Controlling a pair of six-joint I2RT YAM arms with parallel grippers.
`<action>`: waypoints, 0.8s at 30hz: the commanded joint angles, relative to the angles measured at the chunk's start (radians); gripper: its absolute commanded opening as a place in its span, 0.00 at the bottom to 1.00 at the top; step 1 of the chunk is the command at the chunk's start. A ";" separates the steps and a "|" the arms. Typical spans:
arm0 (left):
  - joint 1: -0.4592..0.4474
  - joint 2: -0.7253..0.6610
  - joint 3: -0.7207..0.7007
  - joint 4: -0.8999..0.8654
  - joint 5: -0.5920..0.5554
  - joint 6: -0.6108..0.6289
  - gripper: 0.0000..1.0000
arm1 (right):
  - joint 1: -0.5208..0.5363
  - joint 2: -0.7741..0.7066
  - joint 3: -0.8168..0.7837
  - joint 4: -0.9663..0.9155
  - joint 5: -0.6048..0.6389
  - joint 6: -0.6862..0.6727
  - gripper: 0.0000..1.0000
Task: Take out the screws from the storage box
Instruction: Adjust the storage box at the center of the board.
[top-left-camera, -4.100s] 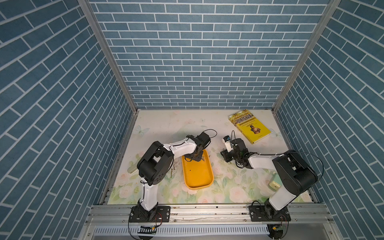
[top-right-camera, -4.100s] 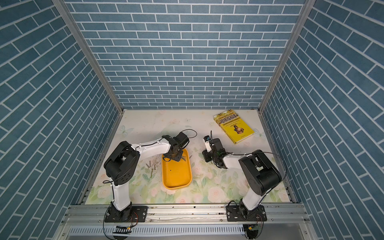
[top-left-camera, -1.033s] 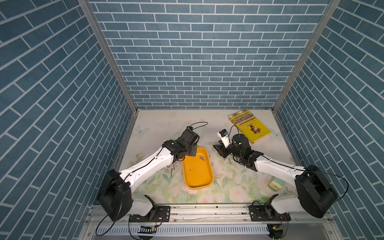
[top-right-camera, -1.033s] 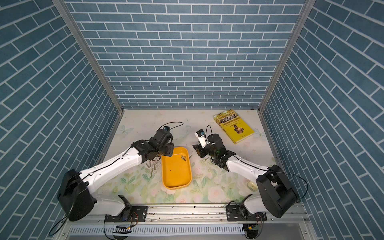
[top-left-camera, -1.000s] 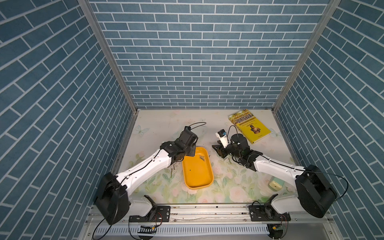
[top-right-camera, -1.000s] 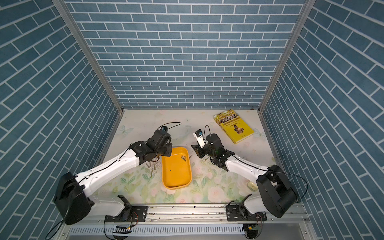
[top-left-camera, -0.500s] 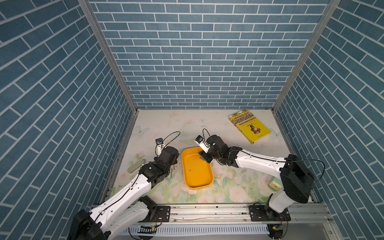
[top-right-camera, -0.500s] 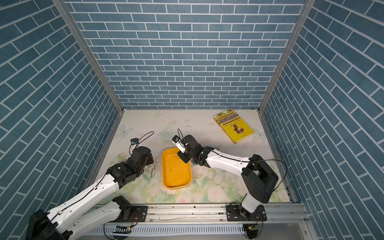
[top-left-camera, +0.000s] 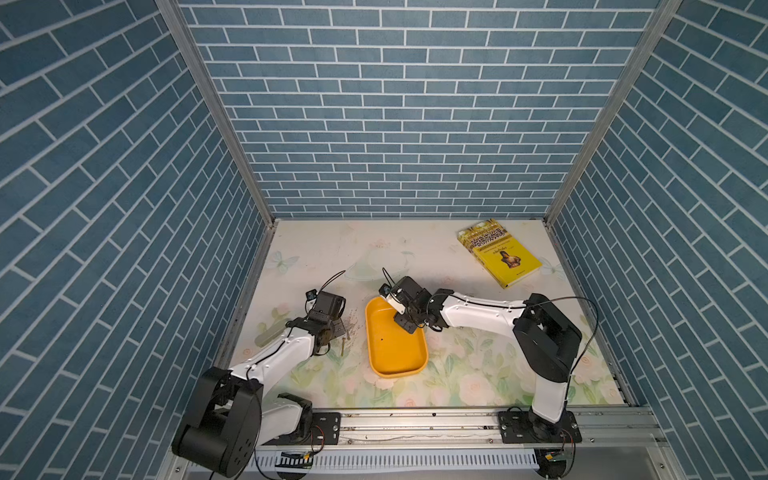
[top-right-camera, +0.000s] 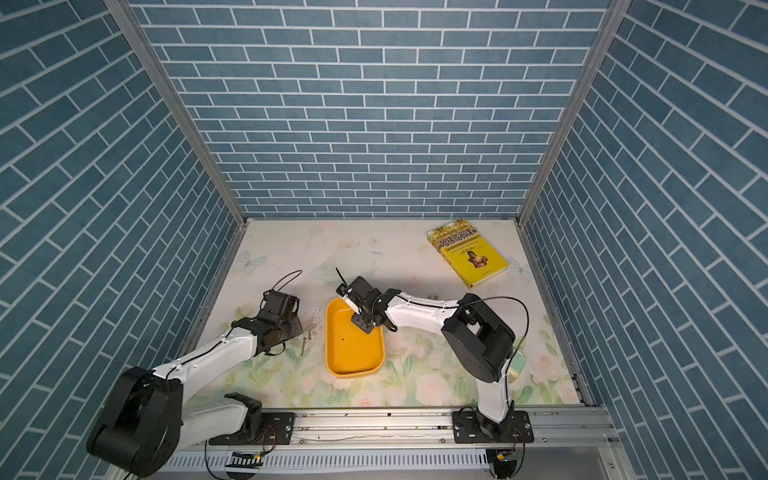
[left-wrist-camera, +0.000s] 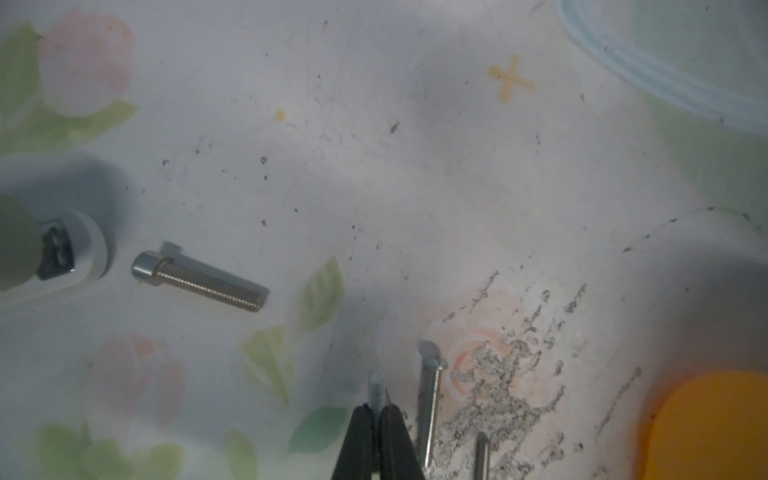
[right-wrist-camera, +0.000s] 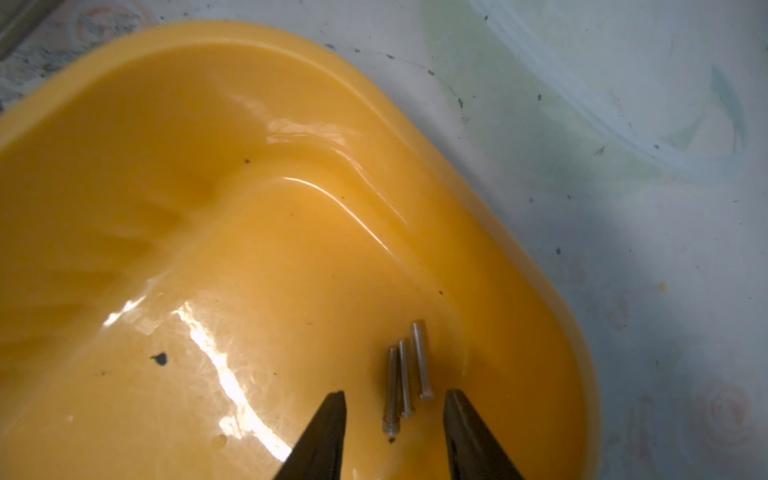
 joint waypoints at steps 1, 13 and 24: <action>0.018 -0.014 -0.003 0.015 0.023 0.017 0.00 | 0.000 0.028 0.034 -0.057 0.020 0.024 0.43; 0.025 0.013 -0.019 0.015 0.041 0.020 0.21 | 0.008 0.092 0.158 -0.178 0.071 0.064 0.41; 0.024 0.017 -0.024 0.016 0.052 0.022 0.35 | 0.014 0.125 0.181 -0.251 0.026 0.127 0.28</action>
